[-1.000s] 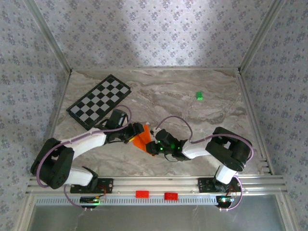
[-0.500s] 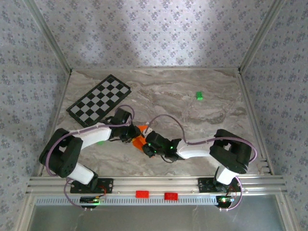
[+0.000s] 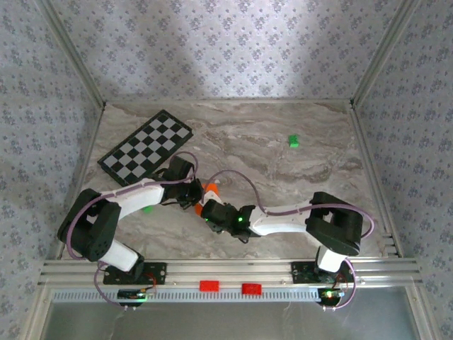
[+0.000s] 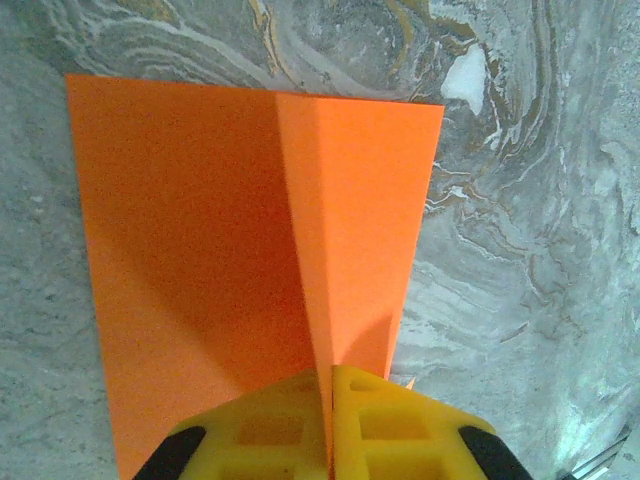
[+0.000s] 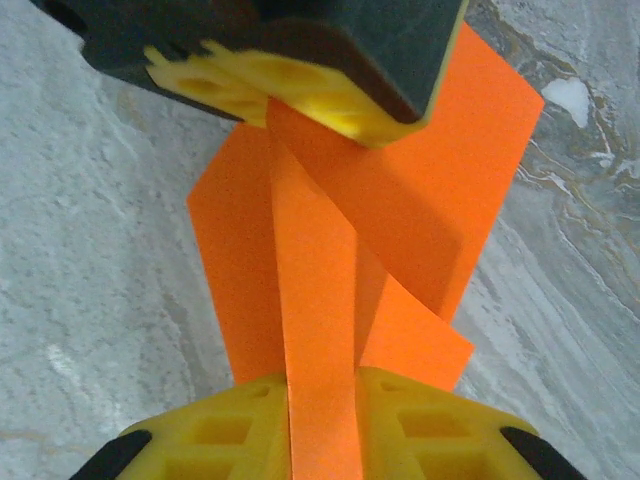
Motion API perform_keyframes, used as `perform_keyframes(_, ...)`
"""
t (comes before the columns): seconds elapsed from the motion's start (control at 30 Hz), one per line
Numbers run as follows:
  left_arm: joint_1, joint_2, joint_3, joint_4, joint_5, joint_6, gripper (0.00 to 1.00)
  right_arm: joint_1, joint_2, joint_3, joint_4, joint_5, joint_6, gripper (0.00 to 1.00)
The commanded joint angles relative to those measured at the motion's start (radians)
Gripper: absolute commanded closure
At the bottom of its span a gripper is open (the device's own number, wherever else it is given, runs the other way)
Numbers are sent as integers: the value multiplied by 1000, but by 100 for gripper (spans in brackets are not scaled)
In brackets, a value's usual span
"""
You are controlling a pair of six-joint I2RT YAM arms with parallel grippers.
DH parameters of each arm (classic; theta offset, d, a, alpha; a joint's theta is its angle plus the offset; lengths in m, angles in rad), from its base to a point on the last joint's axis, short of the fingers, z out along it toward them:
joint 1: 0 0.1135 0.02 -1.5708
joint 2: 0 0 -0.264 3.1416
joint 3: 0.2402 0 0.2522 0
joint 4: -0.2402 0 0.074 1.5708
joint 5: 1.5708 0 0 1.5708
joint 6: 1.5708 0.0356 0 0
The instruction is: Fold a paper plane with a square sheet of paper (pick it up from the middle)
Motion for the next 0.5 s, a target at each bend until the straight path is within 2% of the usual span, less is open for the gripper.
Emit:
perform_keyframes(0.0,0,-5,19,-21,10,-19,94,15,36,41,-97,83,-14,75)
perform_keyframes(0.37,-1,-15,-3,4,19,-35,96,34,28,26,-57,93,12,75)
perform_keyframes(0.47,0,-11,-3,10,23,-39,96,33,21,20,-49,79,14,79)
